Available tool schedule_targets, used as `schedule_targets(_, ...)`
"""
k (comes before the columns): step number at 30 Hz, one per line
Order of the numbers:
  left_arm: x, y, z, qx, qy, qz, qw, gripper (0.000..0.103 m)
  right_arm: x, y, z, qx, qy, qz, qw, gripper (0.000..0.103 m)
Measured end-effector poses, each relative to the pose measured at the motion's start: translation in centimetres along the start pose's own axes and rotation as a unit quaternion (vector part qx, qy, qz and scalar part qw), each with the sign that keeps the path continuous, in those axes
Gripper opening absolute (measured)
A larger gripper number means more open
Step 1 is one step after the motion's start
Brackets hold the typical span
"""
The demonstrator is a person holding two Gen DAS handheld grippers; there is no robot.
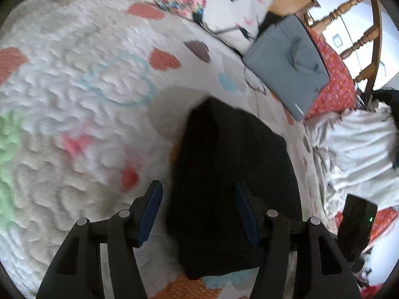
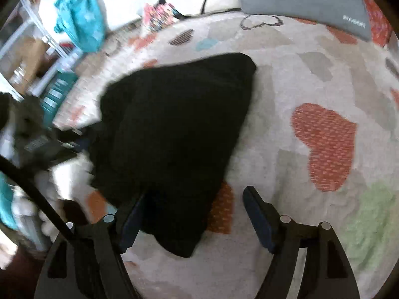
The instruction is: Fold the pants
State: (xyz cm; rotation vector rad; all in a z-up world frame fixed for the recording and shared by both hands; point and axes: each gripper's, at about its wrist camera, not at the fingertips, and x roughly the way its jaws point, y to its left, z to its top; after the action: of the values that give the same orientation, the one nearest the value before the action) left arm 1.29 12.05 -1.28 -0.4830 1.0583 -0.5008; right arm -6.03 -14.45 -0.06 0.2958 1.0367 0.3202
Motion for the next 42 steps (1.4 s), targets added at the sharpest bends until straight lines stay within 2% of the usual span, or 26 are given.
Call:
schedule_targets(1, 0.6, -0.3, 0.1, 0.006, 0.011, -0.004, 0.9999, 0.069, -0.3, -0.3, 0.3, 0.014, -0.006, 0.026, 1.000, 0.080)
schedule_targets(5, 1.9, -1.4, 0.3, 0.027, 0.023, -0.009, 0.9993, 0.083, 0.7, -1.9, 2.4, 0.066, -0.007, 0.076, 0.995, 0.080)
schedule_targets(7, 2.5, -1.8, 0.6, 0.035, 0.029, -0.022, 0.9987, 0.099, 1.8, -2.9, 3.5, 0.091, -0.007, 0.105, 0.990, 0.082)
schedule_targets(8, 2.9, -2.1, 0.7, 0.038, 0.032, -0.029, 0.9983, 0.102, 2.4, -3.4, 3.8, 0.109, -0.008, 0.123, 0.986, 0.082)
schedule_targets(11, 3.7, -2.9, 1.0, 0.051, 0.029, -0.020, 0.9981, 0.103, 4.0, -4.5, 4.4, 0.152, -0.016, 0.169, 0.974, 0.083)
schedule_targets(14, 4.1, -3.8, 0.6, 0.074, 0.022, -0.010, 0.9970, 0.103, 4.4, -5.0, 4.6, 0.189, -0.040, 0.189, 0.963, 0.082)
schedule_targets(15, 4.1, -4.0, 0.4, 0.077, 0.024, -0.013, 0.9967, 0.096, 4.2, -4.9, 4.5, 0.191, -0.041, 0.185, 0.963, 0.079)
schedule_targets(16, 4.0, -4.1, 0.5, 0.078, 0.024, -0.015, 0.9966, 0.070, 4.2, -4.7, 4.6, 0.191, -0.038, 0.179, 0.964, 0.065)
schedule_targets(17, 3.9, -4.0, 0.5, 0.075, 0.030, -0.021, 0.9965, 0.057, 4.0, -4.4, 4.7, 0.187, -0.034, 0.175, 0.966, 0.051)
schedule_targets(18, 3.6, -3.7, 0.5, 0.066, 0.029, -0.024, 0.9972, 0.047, 3.8, -4.3, 4.7, 0.185, -0.033, 0.170, 0.968, 0.048)
schedule_targets(19, 3.2, -3.5, 0.7, 0.055, 0.025, -0.029, 0.9977, 0.044, 3.4, -4.0, 4.9, 0.179, -0.033, 0.160, 0.970, 0.043)
schedule_targets(20, 3.0, -3.4, 0.8, 0.047, 0.023, -0.034, 0.9981, 0.043, 3.0, -3.9, 5.1, 0.174, -0.035, 0.159, 0.971, 0.038)
schedule_targets(23, 1.9, -4.7, 1.2, 0.042, 0.009, -0.052, 0.9977, 0.041, 0.8, -2.5, 6.0, 0.143, -0.052, 0.142, 0.978, 0.035)
schedule_targets(29, 1.6, -9.5, 3.0, 0.063, -0.007, -0.068, 0.9956, 0.041, -4.6, -3.1, 8.0, 0.111, -0.092, 0.112, 0.983, 0.034)
schedule_targets(32, 3.1, -12.1, 4.1, 0.075, -0.006, -0.069, 0.9948, 0.041, -6.2, -4.8, 8.8, 0.110, -0.106, 0.096, 0.984, 0.034)
schedule_targets(35, 6.3, -13.8, 4.5, 0.085, 0.016, -0.055, 0.9947, 0.042, -6.4, -7.6, 9.2, 0.121, -0.110, 0.074, 0.984, 0.035)
schedule_targets(37, 8.8, -14.4, 4.1, 0.096, 0.033, -0.030, 0.9943, 0.045, -5.9, -9.5, 9.1, 0.114, -0.106, 0.033, 0.987, 0.036)
schedule_targets(39, 11.3, -14.8, 3.2, 0.110, 0.057, 0.012, 0.9922, 0.045, -4.7, -11.4, 8.4, 0.102, -0.088, -0.032, 0.990, 0.042)
schedule_targets(40, 12.0, -14.8, 2.7, 0.118, 0.066, 0.029, 0.9903, 0.048, -4.0, -12.3, 7.9, 0.098, -0.078, -0.064, 0.990, 0.051)
schedule_targets(41, 12.3, -14.8, 2.2, 0.125, 0.075, 0.024, 0.9890, 0.050, -3.4, -13.5, 7.1, 0.095, -0.070, -0.088, 0.989, 0.056)
schedule_targets(42, 12.0, -14.7, 1.9, 0.126, 0.080, 0.015, 0.9887, 0.051, -3.3, -14.2, 6.7, 0.099, -0.075, -0.090, 0.988, 0.060)
